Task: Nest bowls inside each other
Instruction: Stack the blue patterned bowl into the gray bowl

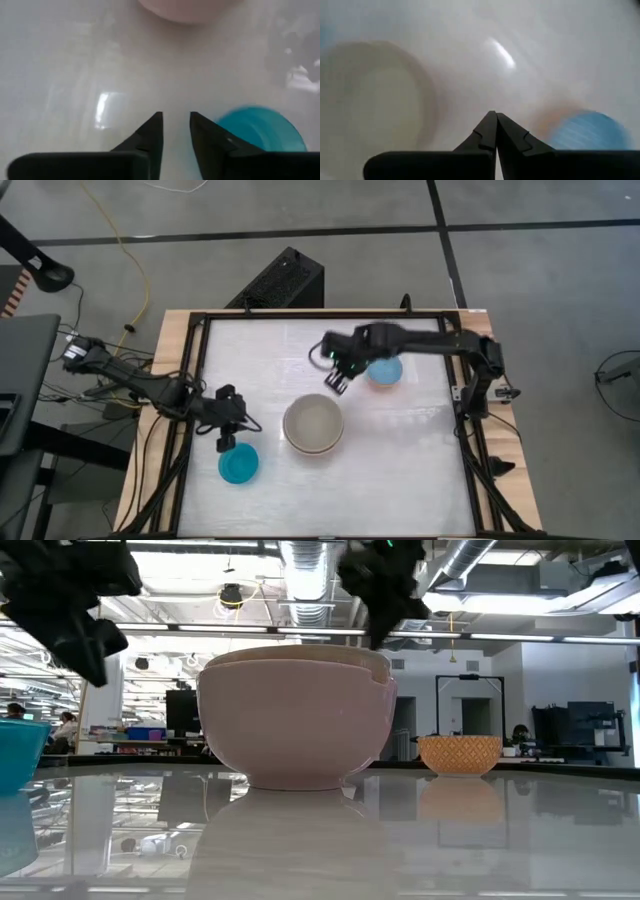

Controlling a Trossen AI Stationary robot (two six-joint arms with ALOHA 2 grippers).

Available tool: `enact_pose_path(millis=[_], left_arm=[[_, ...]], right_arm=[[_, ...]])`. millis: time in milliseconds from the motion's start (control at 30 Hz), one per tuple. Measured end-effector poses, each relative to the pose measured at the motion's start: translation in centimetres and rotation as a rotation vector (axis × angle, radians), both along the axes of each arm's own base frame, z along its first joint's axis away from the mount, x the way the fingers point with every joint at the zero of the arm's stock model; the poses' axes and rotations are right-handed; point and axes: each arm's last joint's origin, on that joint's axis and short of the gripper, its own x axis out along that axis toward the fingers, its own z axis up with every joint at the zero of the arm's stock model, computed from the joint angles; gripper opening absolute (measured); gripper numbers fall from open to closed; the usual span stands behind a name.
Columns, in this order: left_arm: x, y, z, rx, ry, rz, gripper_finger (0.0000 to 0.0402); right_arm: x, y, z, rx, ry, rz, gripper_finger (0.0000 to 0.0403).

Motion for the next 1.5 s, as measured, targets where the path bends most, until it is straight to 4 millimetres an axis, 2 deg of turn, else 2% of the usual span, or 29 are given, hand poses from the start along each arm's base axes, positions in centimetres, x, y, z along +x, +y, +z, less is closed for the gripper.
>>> enact_pose_path(millis=[100, 200, 333, 433, 600, 733, 833, 967, 1100, 1300, 1500], left_arm=[[0.0, 0.5, 0.2, 0.007, -0.026, 0.071, 0.0115], [-0.2, 1.0, 0.6, 0.01, -0.059, 0.128, 0.0132], [-0.4, 1.4, 1.5, -0.015, -0.141, 0.175, 0.0142], [-0.6, 1.6, 2.0, -0.013, -0.199, 0.204, 0.0143], [-0.8, 1.8, 2.4, 0.008, -0.242, 0.241, 0.0143], [-0.7, 1.8, 2.5, 0.009, -0.25, 0.247, 0.0143], [-0.7, 1.8, 2.5, 0.006, -0.251, 0.259, 0.0143], [-0.7, 1.8, 2.5, -0.001, -0.252, 0.268, 0.0143], [-0.7, 1.8, 2.5, -0.01, -0.252, 0.277, 0.0143], [-0.7, 1.8, 2.5, -0.021, -0.253, 0.287, 0.0143], [-0.7, 1.8, 2.5, -0.023, -0.253, 0.288, 0.0143]], right_arm=[[-1.8, -2.5, -0.7, -0.049, 0.133, -0.036, 0.0036], [-3.2, -4.1, -2.2, -0.083, 0.225, -0.024, 0.0039], [-5.3, -6.1, -4.5, -0.028, 0.227, -0.039, 0.0048], [-7.7, -7.6, -6.1, 0.013, 0.241, -0.102, 0.0059], [-10.9, -9.1, -7.4, 0.09, 0.149, -0.184, 0.0088], [-12.3, -9.9, -7.8, 0.114, 0.086, -0.236, 0.0126], [-13.0, -10.3, -8.6, 0.134, 0.109, -0.26, 0.016], [-13.5, -10.5, -9.7, 0.139, 0.124, -0.261, 0.02], [-13.9, -10.4, -10.9, 0.143, 0.14, -0.25, 0.0222], [-14.2, -10.1, -12.6, 0.143, 0.143, -0.246, 0.022], [-14.6, -9.7, -14.0, 0.173, 0.135, -0.241, 0.0184]])
